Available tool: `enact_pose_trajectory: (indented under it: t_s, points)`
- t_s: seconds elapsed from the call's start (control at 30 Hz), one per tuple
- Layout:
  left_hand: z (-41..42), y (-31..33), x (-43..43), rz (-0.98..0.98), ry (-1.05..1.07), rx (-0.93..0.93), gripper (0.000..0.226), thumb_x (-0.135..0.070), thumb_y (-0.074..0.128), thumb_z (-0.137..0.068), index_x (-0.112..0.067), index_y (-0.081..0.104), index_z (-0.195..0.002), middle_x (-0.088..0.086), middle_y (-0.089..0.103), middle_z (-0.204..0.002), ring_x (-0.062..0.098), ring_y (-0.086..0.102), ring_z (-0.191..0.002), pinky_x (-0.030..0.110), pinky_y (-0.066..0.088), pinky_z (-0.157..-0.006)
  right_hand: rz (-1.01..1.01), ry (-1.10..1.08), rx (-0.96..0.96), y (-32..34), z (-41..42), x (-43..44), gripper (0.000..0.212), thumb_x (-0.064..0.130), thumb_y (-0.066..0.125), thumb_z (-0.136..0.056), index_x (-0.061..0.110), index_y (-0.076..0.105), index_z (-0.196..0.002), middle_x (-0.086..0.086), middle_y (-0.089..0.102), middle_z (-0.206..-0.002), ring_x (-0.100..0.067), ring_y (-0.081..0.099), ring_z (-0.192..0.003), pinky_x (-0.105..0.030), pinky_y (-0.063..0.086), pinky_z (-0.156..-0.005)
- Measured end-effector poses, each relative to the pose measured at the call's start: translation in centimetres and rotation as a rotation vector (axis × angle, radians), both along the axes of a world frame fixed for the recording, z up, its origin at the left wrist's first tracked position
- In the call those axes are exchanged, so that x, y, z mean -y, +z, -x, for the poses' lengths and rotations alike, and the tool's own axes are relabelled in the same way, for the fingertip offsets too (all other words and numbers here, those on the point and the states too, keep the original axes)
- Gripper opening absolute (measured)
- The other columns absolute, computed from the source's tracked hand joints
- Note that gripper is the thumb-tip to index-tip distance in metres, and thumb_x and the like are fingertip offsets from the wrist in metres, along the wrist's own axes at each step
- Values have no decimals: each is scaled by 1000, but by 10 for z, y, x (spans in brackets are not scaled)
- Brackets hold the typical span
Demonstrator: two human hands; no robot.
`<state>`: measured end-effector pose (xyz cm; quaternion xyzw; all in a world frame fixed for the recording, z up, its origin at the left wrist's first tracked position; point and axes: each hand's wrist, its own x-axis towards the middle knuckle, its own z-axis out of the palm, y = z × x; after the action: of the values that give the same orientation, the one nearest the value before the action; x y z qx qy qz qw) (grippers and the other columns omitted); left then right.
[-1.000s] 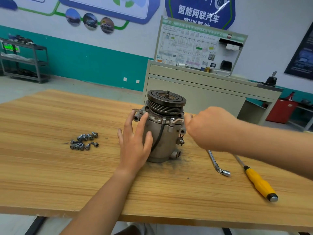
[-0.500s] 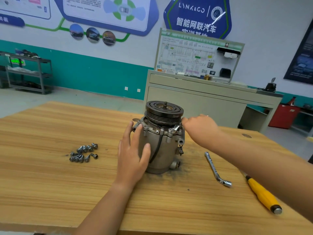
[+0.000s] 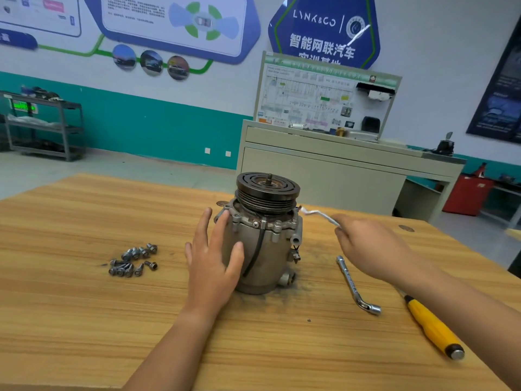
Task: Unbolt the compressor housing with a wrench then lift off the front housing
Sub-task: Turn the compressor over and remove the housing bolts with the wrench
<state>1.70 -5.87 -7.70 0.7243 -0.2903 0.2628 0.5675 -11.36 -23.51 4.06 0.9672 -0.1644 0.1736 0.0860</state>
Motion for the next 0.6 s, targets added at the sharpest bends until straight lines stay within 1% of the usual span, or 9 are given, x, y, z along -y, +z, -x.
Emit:
enact_pose_trajectory:
  t_s: [0.07,0.17,0.27,0.3,0.37,0.4,0.47,0.53,0.6]
  points:
    - [2,1,0,2,8,24,51,-48,34,-82,-43,25,-132,-13,15,-147,-1,16,-131,64,18,-108,13,2,-50,0,2,-4,28,22,33,-98,20,47,-122,-3,63,-90,-22,58,-80,-39,52,-70]
    - [5,1,2,-21,24,97,51,-44,38,-83,-37,31,-133,-9,15,-148,2,15,-132,67,20,-105,-2,5,-68,3,3,-9,30,21,34,-97,22,48,-123,-2,62,-91,-21,58,-82,-40,52,-72]
    - [5,-1,5,-69,19,133,51,-43,40,-83,-36,33,-133,-9,14,-148,8,16,-137,64,14,-109,41,3,-75,6,3,-16,30,19,34,-96,22,48,-123,-1,61,-86,-22,58,-78,-37,52,-67]
    - [5,-2,5,-83,17,137,51,-42,40,-83,-36,33,-134,-10,14,-149,11,17,-138,61,12,-110,85,-1,-85,7,3,-18,30,17,34,-95,21,48,-121,0,58,-80,-22,56,-75,-34,49,-61]
    - [5,-3,6,-99,22,142,51,-42,38,-84,-35,34,-134,-10,15,-149,14,18,-138,58,11,-109,158,-18,-116,11,1,-25,27,13,35,-93,18,49,-115,3,46,-68,-19,50,-67,-28,38,-49]
    - [4,-4,6,-105,28,143,51,-41,38,-84,-34,34,-135,-10,16,-149,14,18,-138,57,11,-108,180,-30,-134,13,0,-30,26,10,35,-92,17,49,-112,4,40,-65,-17,46,-64,-26,32,-46]
    - [4,-5,7,-116,36,148,53,-40,37,-85,-30,37,-137,-9,17,-149,14,19,-138,57,12,-108,224,-60,-175,18,-1,-42,20,5,37,-90,15,49,-103,4,35,-63,-13,37,-55,-23,26,-43]
    - [5,-3,7,-124,37,144,53,-40,36,-86,-29,36,-137,-9,18,-149,13,18,-139,56,11,-107,285,-71,-233,22,0,-54,15,1,40,-89,15,45,-92,4,32,-62,-11,30,-50,-23,23,-41]
    - [6,-4,8,-140,32,152,52,-40,36,-86,-31,33,-138,-9,17,-149,11,16,-139,54,9,-107,328,-68,-276,25,1,-64,17,0,41,-88,15,46,-92,3,30,-61,-13,31,-52,-23,23,-39]
